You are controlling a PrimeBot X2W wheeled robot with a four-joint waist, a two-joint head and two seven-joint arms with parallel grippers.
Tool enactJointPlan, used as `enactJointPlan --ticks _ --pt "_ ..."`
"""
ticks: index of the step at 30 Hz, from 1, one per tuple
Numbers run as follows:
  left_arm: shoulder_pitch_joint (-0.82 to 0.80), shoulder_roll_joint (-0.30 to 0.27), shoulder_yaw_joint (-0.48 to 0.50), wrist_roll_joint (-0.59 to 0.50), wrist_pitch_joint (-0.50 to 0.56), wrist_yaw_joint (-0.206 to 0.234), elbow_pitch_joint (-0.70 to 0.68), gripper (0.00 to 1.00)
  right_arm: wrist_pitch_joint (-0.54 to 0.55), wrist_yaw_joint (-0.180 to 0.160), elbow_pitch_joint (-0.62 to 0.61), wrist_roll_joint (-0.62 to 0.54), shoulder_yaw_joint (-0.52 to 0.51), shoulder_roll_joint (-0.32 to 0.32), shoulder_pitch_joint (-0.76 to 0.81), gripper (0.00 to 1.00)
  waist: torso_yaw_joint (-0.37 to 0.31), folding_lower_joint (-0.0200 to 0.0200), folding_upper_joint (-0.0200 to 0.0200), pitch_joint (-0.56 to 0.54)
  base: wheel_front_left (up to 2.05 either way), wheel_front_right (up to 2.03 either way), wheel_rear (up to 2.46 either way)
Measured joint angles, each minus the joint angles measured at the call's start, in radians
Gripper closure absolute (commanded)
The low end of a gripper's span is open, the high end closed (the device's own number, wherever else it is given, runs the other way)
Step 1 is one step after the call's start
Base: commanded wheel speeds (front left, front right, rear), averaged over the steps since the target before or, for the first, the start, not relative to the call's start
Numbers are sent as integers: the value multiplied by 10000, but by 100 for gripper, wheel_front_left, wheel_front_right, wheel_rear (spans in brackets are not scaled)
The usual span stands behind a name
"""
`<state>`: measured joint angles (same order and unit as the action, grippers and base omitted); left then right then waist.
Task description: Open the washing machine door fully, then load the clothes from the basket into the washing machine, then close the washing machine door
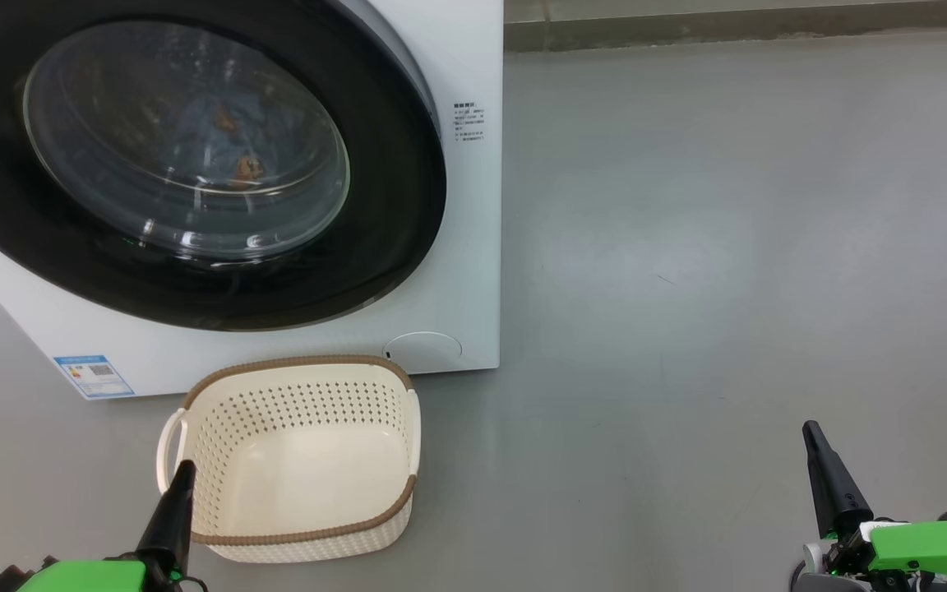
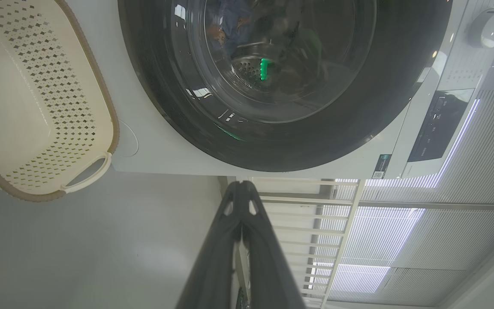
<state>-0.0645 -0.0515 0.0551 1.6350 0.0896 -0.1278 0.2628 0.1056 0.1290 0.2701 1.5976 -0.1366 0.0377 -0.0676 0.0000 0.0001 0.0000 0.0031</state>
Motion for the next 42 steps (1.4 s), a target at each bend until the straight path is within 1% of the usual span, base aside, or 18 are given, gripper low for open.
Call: enactJointPlan --ticks 42 --pt "0 42 128 -27 84 0 2 100 0 0 0 0 0 0 0 100 0 -1 0 0 0 0 0"
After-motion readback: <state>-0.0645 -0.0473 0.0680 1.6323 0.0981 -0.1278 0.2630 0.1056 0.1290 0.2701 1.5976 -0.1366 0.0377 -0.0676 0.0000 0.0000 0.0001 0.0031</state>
